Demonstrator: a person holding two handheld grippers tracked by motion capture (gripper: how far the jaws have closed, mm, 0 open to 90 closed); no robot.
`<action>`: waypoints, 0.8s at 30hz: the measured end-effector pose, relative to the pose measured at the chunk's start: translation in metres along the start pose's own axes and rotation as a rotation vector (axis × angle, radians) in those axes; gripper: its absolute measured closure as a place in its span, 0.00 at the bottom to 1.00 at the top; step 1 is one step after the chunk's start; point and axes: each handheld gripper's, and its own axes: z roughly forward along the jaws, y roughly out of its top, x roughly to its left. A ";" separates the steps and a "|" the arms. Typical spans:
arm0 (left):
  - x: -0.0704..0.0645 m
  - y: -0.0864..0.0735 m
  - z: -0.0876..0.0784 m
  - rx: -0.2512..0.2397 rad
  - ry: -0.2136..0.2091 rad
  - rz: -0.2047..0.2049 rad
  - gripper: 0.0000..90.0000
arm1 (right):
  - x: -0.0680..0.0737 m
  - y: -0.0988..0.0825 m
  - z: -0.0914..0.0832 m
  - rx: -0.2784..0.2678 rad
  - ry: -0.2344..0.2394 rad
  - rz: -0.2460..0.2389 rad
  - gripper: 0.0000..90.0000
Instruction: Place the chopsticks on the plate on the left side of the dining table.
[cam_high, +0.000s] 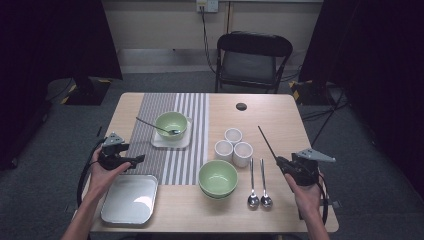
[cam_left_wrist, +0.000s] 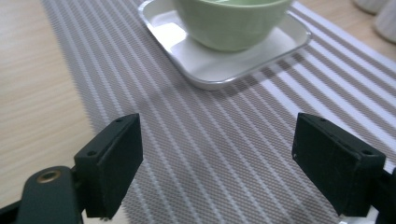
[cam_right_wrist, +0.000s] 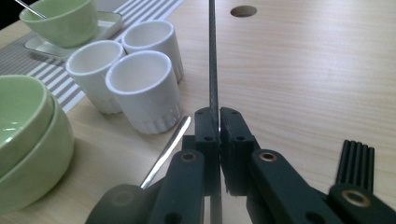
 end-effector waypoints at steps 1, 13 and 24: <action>-0.002 0.001 -0.001 -0.014 -0.006 0.006 0.20 | 0.001 0.001 -0.001 -0.003 0.004 -0.002 0.96; -0.018 0.009 0.005 0.014 -0.082 0.011 0.18 | 0.020 0.014 -0.007 -0.048 0.060 -0.032 0.96; -0.044 0.028 0.006 0.001 -0.143 0.066 0.18 | 0.037 0.026 -0.006 -0.068 0.099 -0.056 0.96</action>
